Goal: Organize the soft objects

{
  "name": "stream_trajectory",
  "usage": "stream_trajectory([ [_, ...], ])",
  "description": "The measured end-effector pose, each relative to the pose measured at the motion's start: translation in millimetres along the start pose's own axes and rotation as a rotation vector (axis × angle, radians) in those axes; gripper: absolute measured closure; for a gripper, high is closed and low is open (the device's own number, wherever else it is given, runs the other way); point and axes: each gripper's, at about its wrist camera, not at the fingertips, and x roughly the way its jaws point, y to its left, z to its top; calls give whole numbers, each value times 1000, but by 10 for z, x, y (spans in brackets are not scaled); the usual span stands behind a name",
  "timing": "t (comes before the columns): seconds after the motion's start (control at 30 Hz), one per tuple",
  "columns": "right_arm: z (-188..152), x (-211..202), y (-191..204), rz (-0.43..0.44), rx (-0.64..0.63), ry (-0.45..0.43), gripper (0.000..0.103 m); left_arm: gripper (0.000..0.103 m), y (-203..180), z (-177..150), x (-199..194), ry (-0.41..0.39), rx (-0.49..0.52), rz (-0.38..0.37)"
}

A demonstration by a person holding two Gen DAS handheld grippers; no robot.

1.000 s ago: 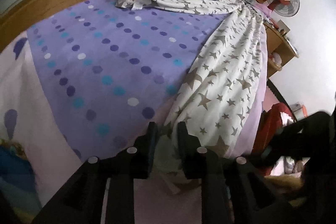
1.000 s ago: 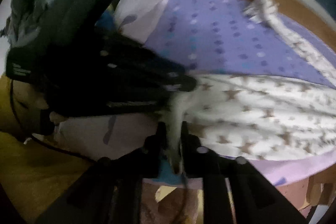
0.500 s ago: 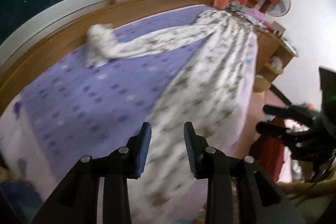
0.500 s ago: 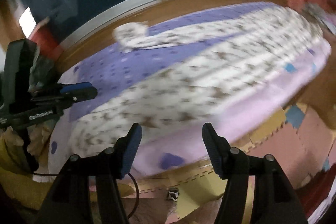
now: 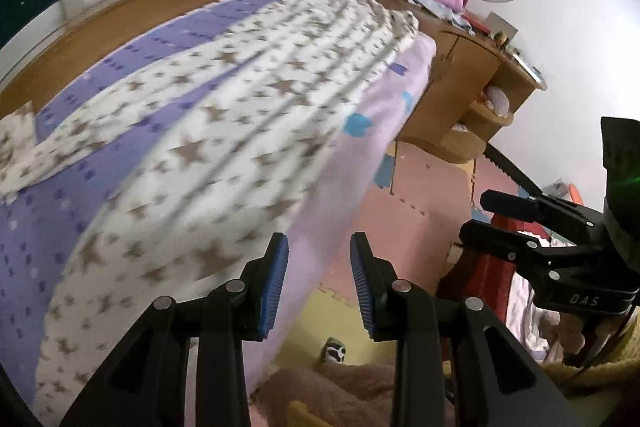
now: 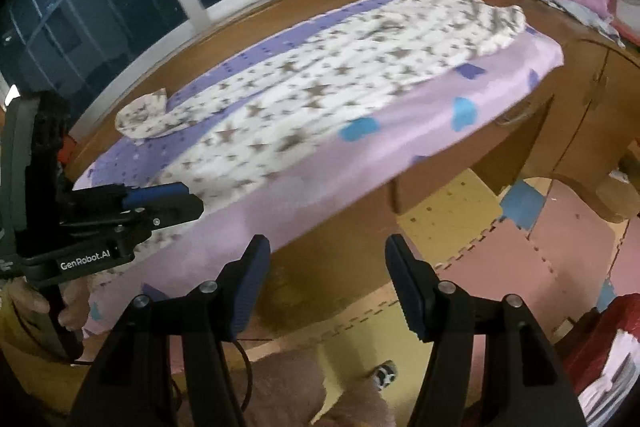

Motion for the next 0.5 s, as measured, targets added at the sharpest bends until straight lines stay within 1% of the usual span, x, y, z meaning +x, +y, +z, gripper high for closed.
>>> stream_trajectory([
  [0.1,44,23,-250,10,26,14,42,71,-208,161,177,18,3,18],
  [0.27,275,164,-639,11,43,33,42,71,-413,542,509,38,19,19],
  [0.3,327,178,-702,10,42,31,42,71,-461,650,577,28,22,11],
  [0.37,492,211,-854,-21,24,32,42,71,-563,881,725,1,32,-19],
  [0.5,831,270,-1173,-73,2,33,42,71,-722,1343,1057,-11,20,-63],
])
